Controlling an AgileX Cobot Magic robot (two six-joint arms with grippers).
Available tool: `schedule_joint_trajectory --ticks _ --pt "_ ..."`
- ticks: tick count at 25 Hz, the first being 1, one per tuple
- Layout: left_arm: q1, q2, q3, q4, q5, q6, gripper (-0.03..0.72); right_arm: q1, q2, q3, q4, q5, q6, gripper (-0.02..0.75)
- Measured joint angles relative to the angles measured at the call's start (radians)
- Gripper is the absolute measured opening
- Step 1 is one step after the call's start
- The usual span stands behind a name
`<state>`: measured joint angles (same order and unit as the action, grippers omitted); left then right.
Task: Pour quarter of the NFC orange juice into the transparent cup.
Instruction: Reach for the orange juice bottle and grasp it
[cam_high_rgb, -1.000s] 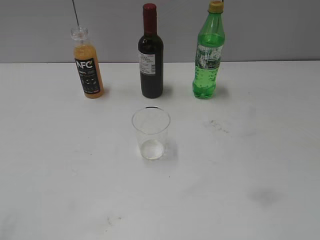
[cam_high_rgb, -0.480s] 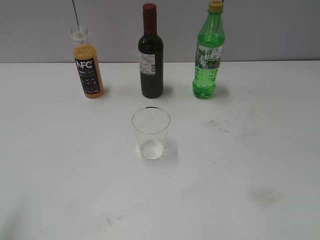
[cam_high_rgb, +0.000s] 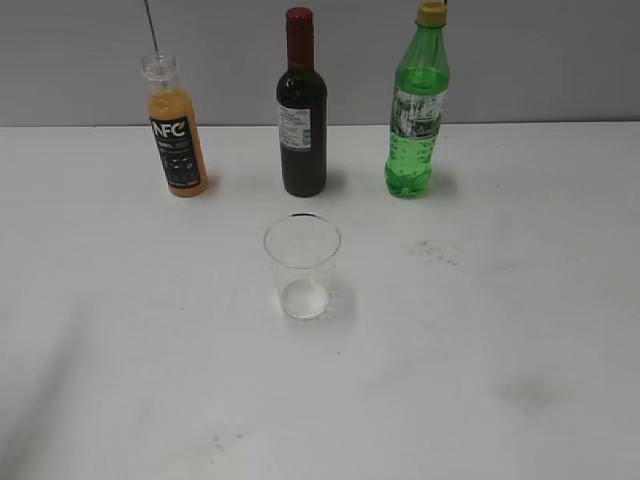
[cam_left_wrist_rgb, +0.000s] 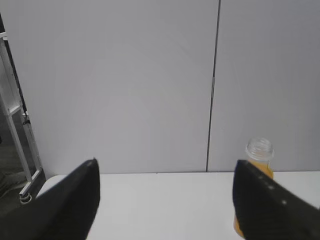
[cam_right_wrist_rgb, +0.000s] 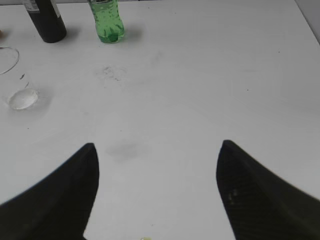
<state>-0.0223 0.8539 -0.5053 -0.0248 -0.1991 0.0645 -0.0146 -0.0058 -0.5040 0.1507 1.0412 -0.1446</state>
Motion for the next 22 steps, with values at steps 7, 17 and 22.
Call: schedule_joint_trajectory --ticks 7,17,22 --pt "0.000 0.335 0.000 0.004 -0.287 -0.016 0.612 0.000 0.000 0.000 0.001 0.000 0.000 0.562" --pt "0.000 0.773 -0.003 0.264 -0.765 -0.213 0.594 0.000 0.000 0.000 0.001 0.000 0.000 0.562" --pt "0.000 0.954 -0.029 0.382 -0.909 -0.230 0.594 0.000 0.000 0.000 0.002 0.000 0.000 0.562"
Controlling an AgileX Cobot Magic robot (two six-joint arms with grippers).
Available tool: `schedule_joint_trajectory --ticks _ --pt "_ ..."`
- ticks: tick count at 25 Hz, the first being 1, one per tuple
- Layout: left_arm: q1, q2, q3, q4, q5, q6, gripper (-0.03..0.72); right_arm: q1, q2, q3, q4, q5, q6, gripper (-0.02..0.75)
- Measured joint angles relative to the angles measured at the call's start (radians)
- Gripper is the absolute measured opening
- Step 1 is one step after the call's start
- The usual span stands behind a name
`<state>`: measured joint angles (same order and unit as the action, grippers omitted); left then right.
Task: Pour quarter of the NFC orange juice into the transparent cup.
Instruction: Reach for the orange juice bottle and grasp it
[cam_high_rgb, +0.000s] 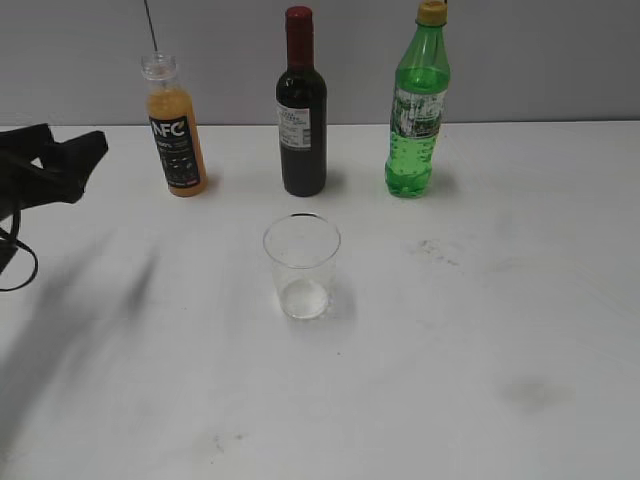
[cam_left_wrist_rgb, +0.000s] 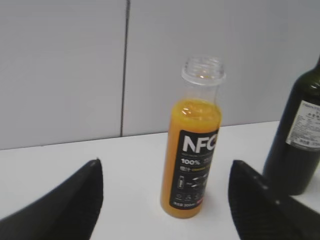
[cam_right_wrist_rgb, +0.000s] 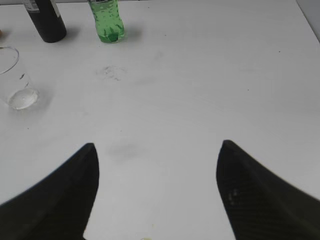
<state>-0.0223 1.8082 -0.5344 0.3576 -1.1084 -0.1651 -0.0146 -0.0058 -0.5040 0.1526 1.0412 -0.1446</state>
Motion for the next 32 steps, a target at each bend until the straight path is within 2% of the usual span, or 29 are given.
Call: schedule_joint_trajectory --ticks 4,8,19,32 --pt "0.000 0.128 -0.078 0.126 -0.073 -0.001 0.599 0.000 0.000 0.000 0.000 0.000 0.000 0.562" --pt "0.000 0.237 -0.190 0.218 -0.070 -0.001 0.669 0.000 0.000 0.000 0.000 0.000 0.000 0.562" --pt "-0.003 0.411 -0.442 0.233 0.008 -0.006 0.690 0.000 0.000 0.000 0.000 0.000 0.000 0.562" --pt "-0.090 0.556 -0.678 0.212 0.102 -0.016 0.687 0.000 0.000 0.000 0.001 0.000 0.000 0.562"
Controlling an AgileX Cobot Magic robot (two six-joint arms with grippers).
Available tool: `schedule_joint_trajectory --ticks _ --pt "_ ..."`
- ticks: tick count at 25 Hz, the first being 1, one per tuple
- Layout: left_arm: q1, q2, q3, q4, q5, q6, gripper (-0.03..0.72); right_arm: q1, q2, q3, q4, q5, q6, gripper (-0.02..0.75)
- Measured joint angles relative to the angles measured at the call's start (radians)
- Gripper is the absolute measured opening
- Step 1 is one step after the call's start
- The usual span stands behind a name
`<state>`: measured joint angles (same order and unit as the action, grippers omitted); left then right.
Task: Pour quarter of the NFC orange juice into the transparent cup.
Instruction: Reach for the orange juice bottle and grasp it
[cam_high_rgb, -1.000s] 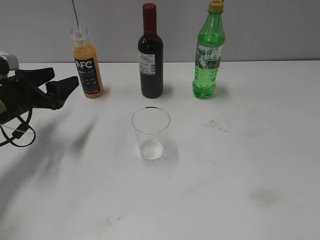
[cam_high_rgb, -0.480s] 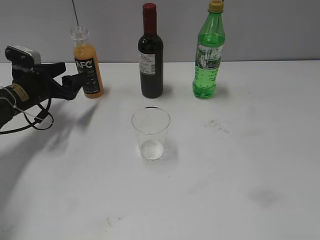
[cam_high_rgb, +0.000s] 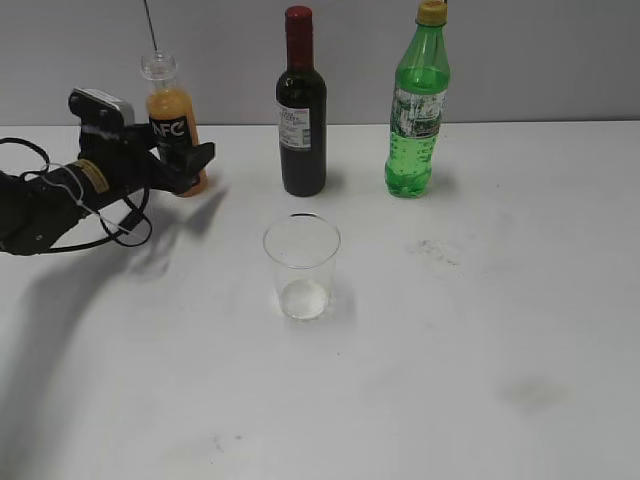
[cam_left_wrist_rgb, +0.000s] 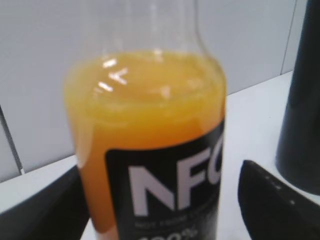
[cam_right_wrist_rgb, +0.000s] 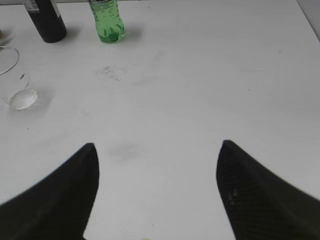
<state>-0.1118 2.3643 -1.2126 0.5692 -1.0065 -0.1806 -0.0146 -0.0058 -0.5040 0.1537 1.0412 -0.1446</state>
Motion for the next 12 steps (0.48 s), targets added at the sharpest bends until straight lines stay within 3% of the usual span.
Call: schedule_joint_trajectory --ticks 8,12 --pt "-0.001 0.033 -0.034 -0.050 0.020 0.000 0.659 0.000 0.000 0.000 0.000 0.000 0.000 0.562" --pt "-0.002 0.033 -0.034 -0.054 0.020 -0.001 0.550 0.000 0.000 0.000 0.000 0.000 0.000 0.562"
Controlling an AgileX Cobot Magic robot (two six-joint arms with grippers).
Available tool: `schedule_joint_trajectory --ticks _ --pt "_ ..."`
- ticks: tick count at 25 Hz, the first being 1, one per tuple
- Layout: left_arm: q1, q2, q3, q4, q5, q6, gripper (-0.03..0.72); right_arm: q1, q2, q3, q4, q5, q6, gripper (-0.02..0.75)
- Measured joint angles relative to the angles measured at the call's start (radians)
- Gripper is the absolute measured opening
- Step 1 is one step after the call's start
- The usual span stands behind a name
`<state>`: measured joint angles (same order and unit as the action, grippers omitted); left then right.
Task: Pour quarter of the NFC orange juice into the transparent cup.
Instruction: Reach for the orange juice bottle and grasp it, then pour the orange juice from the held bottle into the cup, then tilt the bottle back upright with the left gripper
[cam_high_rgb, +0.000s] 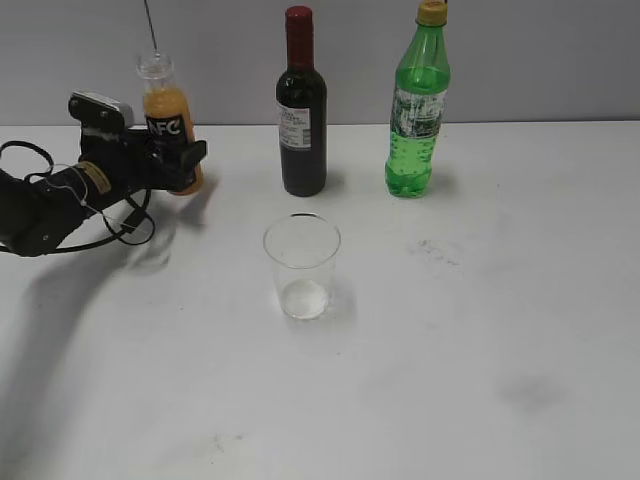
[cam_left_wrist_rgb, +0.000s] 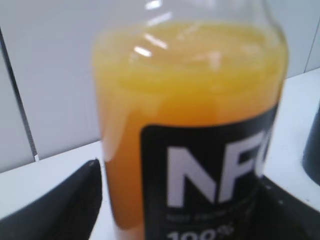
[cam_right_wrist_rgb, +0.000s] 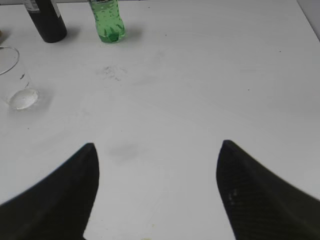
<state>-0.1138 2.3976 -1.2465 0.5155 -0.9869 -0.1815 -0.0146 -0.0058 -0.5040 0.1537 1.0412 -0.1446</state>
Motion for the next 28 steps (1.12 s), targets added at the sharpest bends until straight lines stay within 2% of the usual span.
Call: schedule_joint_trajectory --ticks 2,6,10,13,22,25,28 --pt "0.000 0.000 0.000 0.000 0.001 -0.002 0.468 0.000 0.000 0.000 0.000 0.000 0.000 0.562" --pt "0.000 0.000 0.000 0.002 0.000 -0.003 0.471 0.000 0.000 0.000 0.000 0.000 0.000 0.562" --pt "0.001 -0.021 0.028 0.065 -0.004 -0.004 0.471 0.000 0.000 0.000 0.000 0.000 0.000 0.562" --pt "0.001 -0.086 0.125 0.085 0.009 0.008 0.471 0.000 0.000 0.000 0.000 0.000 0.000 0.562" --pt "-0.002 -0.367 0.508 0.046 -0.031 0.211 0.471 0.000 0.000 0.000 0.000 0.000 0.000 0.562" --pt "-0.024 -0.458 0.577 0.024 0.033 0.303 0.471 0.000 0.000 0.000 0.000 0.000 0.000 0.562" --pt "-0.077 -0.525 0.598 0.007 0.175 0.383 0.471 0.000 0.000 0.000 0.000 0.000 0.000 0.562"
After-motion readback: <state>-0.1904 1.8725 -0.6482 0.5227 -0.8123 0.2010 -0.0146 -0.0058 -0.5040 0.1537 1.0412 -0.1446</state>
